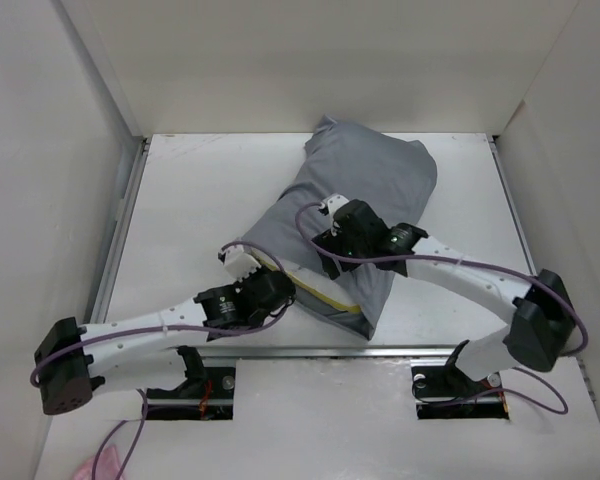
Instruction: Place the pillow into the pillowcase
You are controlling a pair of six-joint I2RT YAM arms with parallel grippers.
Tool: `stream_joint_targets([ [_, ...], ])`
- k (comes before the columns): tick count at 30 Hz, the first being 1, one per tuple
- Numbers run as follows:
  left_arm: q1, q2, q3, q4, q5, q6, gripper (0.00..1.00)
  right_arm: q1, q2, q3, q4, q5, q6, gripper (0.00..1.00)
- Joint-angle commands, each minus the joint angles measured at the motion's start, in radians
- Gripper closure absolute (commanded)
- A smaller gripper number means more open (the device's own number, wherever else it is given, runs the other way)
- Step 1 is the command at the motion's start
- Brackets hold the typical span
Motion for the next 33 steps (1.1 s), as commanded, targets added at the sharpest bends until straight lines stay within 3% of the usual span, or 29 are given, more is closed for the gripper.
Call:
stream_joint_targets([
  [1, 0.120, 0.076, -0.015, 0.300, 0.019, 0.184, 1.00, 0.001, 0.054, 0.080, 0.076, 0.199, -0.038, 0.20],
  [3, 0.173, 0.130, -0.015, 0.346, 0.127, 0.256, 1.00, 0.001, 0.129, 0.123, 0.061, 0.200, -0.038, 0.26],
  [4, 0.187, 0.176, -0.004, 0.346, 0.142, 0.271, 1.00, 0.001, 0.148, 0.133, 0.061, 0.200, -0.038, 0.37],
  [5, 0.187, 0.191, 0.010, 0.346, 0.143, 0.303, 1.00, 0.001, 0.161, 0.133, 0.061, 0.186, -0.038, 0.62],
  [6, 0.187, 0.204, 0.010, 0.333, 0.158, 0.303, 1.00, 0.001, 0.172, 0.148, 0.061, 0.186, -0.038, 0.80],
  [8, 0.187, 0.213, 0.022, 0.305, 0.179, 0.327, 1.00, 0.001, 0.181, 0.159, 0.061, 0.120, -0.038, 1.00],
  [11, 0.165, 0.173, -0.022, 0.334, 0.219, 0.361, 1.00, 0.001, 0.143, 0.186, 0.070, 0.051, -0.049, 1.00],
  [15, 0.165, 0.202, -0.140, 0.647, 0.319, 0.383, 1.00, 0.001, 0.088, 0.199, 0.059, -0.158, -0.071, 1.00],
  [18, 0.165, 0.329, -0.121, 0.756, 0.333, 0.430, 1.00, 0.001, 0.036, 0.199, 0.038, -0.292, -0.083, 1.00],
  [19, 0.165, 0.369, -0.052, 0.735, 0.333, 0.430, 1.00, 0.001, 0.021, 0.220, 0.027, -0.366, -0.083, 1.00],
  [23, 0.155, 0.518, 0.106, 0.722, 0.273, 0.436, 1.00, 0.001, -0.069, 0.329, -0.017, -0.576, -0.083, 1.00],
  [26, 0.154, 0.529, 0.122, 0.817, 0.181, 0.368, 1.00, 0.001, -0.092, 0.445, -0.082, -0.670, -0.083, 1.00],
  [28, 0.154, 0.479, 0.104, 0.887, 0.089, 0.314, 1.00, 0.001, -0.092, 0.484, -0.116, -0.679, -0.083, 1.00],
  [30, 0.145, 0.466, 0.076, 1.081, 0.049, 0.336, 1.00, 0.001, -0.081, 0.493, -0.140, -0.693, -0.083, 1.00],
  [32, 0.145, 0.484, 0.128, 1.058, -0.015, 0.332, 1.00, 0.001, -0.047, 0.484, -0.150, -0.667, -0.072, 1.00],
  [33, 0.145, 0.500, 0.213, 0.940, -0.031, 0.332, 1.00, 0.001, -0.047, 0.475, -0.159, -0.618, -0.072, 1.00],
])
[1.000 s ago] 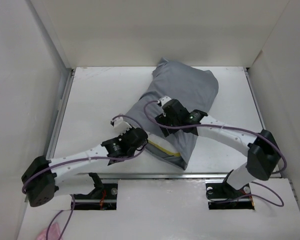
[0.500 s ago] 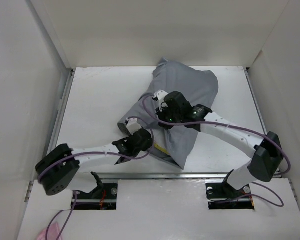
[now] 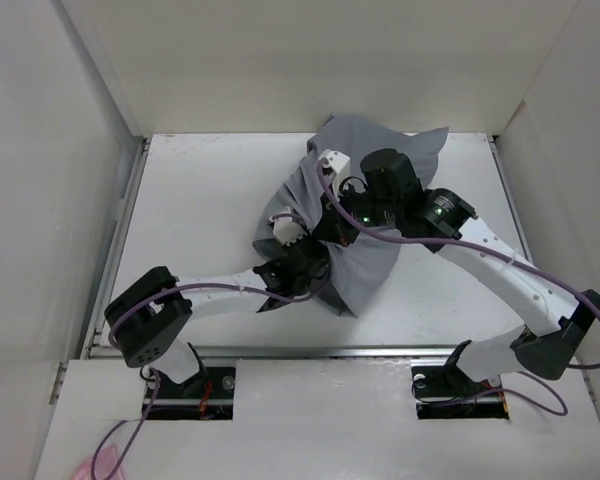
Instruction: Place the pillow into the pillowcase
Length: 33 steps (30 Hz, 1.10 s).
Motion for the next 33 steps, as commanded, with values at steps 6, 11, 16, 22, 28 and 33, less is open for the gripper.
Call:
stream_joint_targets([
  [6, 0.008, -0.035, 0.114, -0.103, -0.110, -0.075, 1.00, 0.009, 0.020, -0.022, 0.026, -0.079, 0.073, 1.00],
  [11, -0.024, -0.242, -0.081, -0.235, 0.026, -0.063, 0.79, -0.019, 0.031, -0.078, 0.048, 0.002, 0.084, 1.00],
  [16, -0.116, -0.564, -0.115, -0.656, 0.011, -0.215, 0.74, -0.019, 0.054, -0.120, 0.068, 0.002, 0.084, 0.97],
  [22, -0.147, -0.836, -0.136, -1.229, 0.002, -0.546, 0.74, -0.019, 0.072, -0.261, 0.112, -0.174, 0.026, 0.95],
  [28, -0.147, -0.864, -0.064, -1.409, -0.087, -0.664, 0.51, 0.070, 0.108, -0.489, 0.149, -0.029, 0.060, 0.68],
  [33, -0.147, -0.748, -0.029, -1.452, -0.147, -0.712, 0.14, 0.081, 0.059, -0.504, 0.131, 0.018, 0.060, 0.32],
])
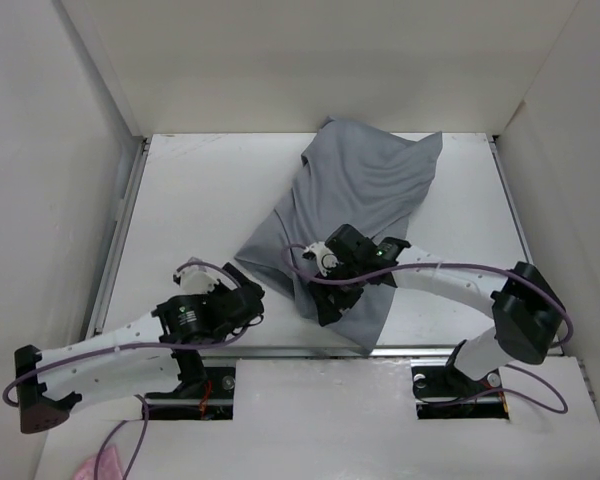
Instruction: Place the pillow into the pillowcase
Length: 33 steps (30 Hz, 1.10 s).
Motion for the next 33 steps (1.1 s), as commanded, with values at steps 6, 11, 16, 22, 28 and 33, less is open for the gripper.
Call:
stream_joint_targets([
  [6, 0.079, 0.181, 0.052, -0.003, -0.154, -0.075, 0.00, 0.003, -0.253, 0.099, 0.034, 0.261, 0.048, 0.11],
  [11, 0.359, 0.208, -0.002, 0.365, -0.042, 0.403, 0.00, 0.003, -0.260, 0.148, 0.013, 0.476, 0.144, 0.10],
  [16, 0.556, 0.224, -0.115, 0.823, 0.210, 0.746, 0.07, 0.003, -0.158, 0.248, 0.022, 0.544, 0.144, 0.10],
  [22, 0.565, 0.333, -0.137, 0.935, 0.272, 0.806, 0.11, 0.003, -0.068, 0.349, 0.004, 0.585, 0.106, 0.10],
  [28, 0.611, 0.525, -0.131, 1.048, 0.308, 0.806, 0.78, 0.003, -0.057, 0.363, -0.007, 0.595, 0.106, 0.10],
  [33, 0.640, 0.555, -0.068, 0.922, 0.202, 0.751, 1.00, -0.017, -0.057, 0.339, -0.007, 0.569, 0.115, 0.10],
])
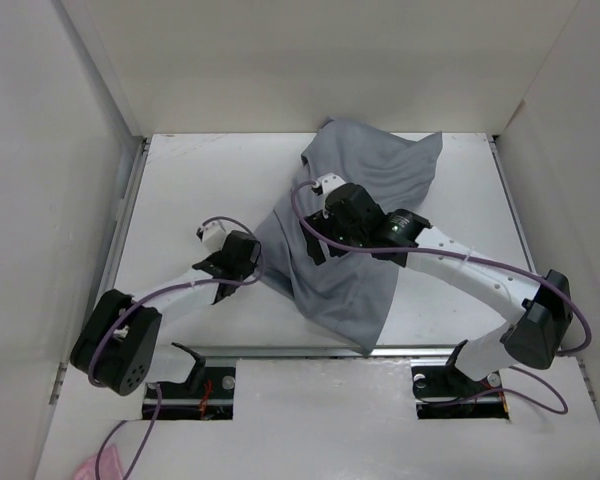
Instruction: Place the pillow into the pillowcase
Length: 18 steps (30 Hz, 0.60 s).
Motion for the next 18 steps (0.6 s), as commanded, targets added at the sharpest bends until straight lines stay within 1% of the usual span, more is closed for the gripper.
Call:
stream_joint_targets([
  [1, 0.009, -0.077, 0.059, -0.077, -0.105, -0.038, 1.00, -0.014, -0.008, 0.012, 0.006, -0.001, -0.002, 0.10],
  [2, 0.009, -0.112, 0.059, -0.118, -0.169, -0.052, 1.00, -0.014, -0.008, 0.012, 0.006, -0.001, -0.002, 0.10],
  [3, 0.009, -0.193, 0.050, -0.166, -0.207, -0.102, 1.00, -0.014, -0.008, 0.012, 0.006, -0.001, -0.002, 0.10],
  [4, 0.021, -0.237, 0.032, -0.230, -0.234, -0.103, 1.00, -0.014, 0.004, 0.012, 0.006, 0.013, -0.002, 0.10],
  [5, 0.030, -0.277, 0.015, -0.231, -0.234, -0.094, 1.00, -0.014, 0.004, 0.012, 0.006, 0.013, -0.002, 0.10],
  [6, 0.043, -0.350, -0.005, -0.205, -0.214, -0.068, 1.00, -0.014, 0.004, 0.012, 0.006, 0.013, -0.012, 0.10],
  [8, 0.081, -0.396, -0.071, -0.087, -0.141, 0.051, 1.00, -0.024, 0.013, 0.012, 0.017, 0.013, -0.021, 0.10],
  [9, 0.081, -0.406, -0.088, -0.049, -0.066, 0.085, 1.00, -0.024, 0.013, 0.012, 0.017, 0.013, -0.021, 0.10],
  [10, 0.104, -0.406, -0.099, -0.030, -0.033, 0.096, 0.84, -0.024, 0.022, 0.012, 0.017, 0.002, -0.021, 0.10],
  [11, 0.119, -0.392, -0.099, 0.007, 0.013, 0.116, 0.80, -0.024, 0.023, 0.012, 0.017, 0.002, -0.021, 0.10],
  [12, 0.136, -0.375, -0.099, 0.018, 0.101, 0.151, 0.75, -0.024, 0.023, 0.012, 0.017, -0.007, -0.021, 0.10],
  [14, 0.188, -0.309, -0.099, 0.059, 0.165, 0.161, 0.68, -0.024, 0.023, 0.012, 0.017, -0.007, -0.021, 0.10],
  [15, 0.220, -0.265, -0.099, 0.091, 0.235, 0.182, 0.59, -0.024, 0.023, 0.012, 0.017, -0.007, -0.021, 0.10],
  [16, 0.221, -0.265, -0.115, 0.131, 0.275, 0.182, 0.59, -0.024, 0.023, 0.021, 0.017, -0.016, -0.021, 0.10],
  [17, 0.251, -0.225, -0.126, 0.175, 0.324, 0.205, 0.57, -0.024, 0.023, 0.021, 0.017, -0.016, -0.021, 0.10],
  [18, 0.262, -0.205, -0.138, 0.259, 0.369, 0.219, 0.57, -0.024, 0.023, 0.021, 0.017, -0.016, -0.021, 0.10],
])
